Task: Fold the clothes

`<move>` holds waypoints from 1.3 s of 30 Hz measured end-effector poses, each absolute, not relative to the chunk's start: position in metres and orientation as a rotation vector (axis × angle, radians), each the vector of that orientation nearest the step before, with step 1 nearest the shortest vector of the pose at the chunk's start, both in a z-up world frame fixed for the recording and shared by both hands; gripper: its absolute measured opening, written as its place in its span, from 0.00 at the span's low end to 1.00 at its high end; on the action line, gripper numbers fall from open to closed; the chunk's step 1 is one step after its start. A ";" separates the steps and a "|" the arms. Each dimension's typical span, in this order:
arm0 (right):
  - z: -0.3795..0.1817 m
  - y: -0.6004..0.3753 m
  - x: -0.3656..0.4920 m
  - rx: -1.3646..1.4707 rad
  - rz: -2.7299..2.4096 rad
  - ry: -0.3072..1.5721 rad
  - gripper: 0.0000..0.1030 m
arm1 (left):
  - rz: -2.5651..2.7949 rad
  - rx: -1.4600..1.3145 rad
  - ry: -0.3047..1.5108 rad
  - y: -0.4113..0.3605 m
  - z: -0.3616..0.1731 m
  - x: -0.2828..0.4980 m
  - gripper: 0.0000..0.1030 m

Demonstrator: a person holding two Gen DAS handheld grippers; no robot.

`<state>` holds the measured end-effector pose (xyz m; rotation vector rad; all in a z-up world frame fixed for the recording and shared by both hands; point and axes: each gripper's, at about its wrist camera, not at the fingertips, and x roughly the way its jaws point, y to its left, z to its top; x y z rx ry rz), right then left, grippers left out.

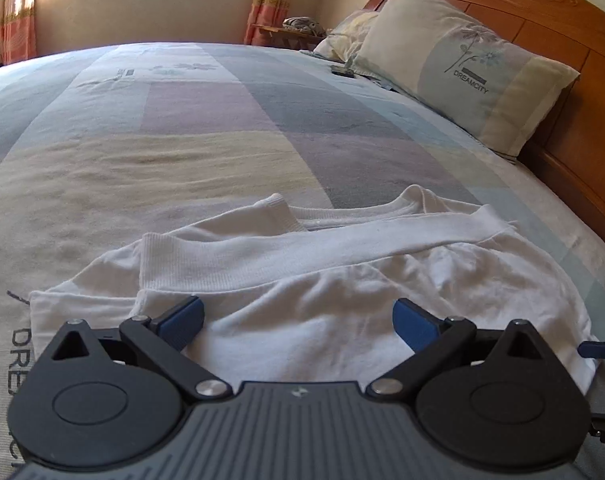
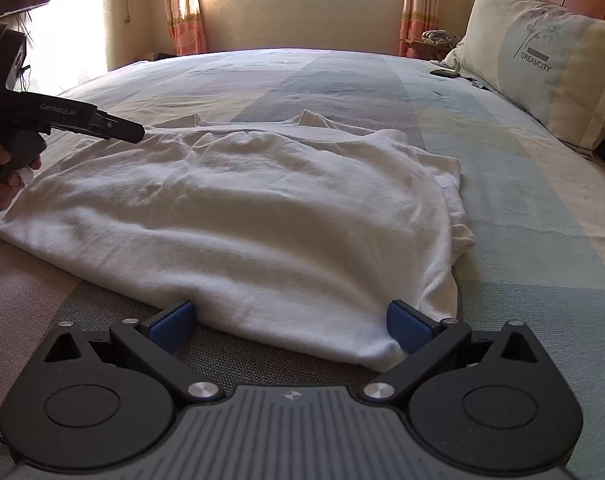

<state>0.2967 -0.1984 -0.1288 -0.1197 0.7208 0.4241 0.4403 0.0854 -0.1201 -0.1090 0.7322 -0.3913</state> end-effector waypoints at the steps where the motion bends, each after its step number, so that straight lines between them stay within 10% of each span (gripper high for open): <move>1: -0.129 -0.199 0.297 -0.118 0.425 0.721 1.00 | -0.382 -0.107 0.726 0.090 -0.122 0.438 0.95; 25: -0.111 -0.223 0.286 0.038 0.483 0.746 1.00 | -0.302 -0.405 0.742 0.159 -0.098 0.414 0.91; 39: -0.103 -0.186 0.248 -0.573 0.415 0.605 1.00 | -0.411 1.043 0.477 0.000 -0.121 0.252 0.93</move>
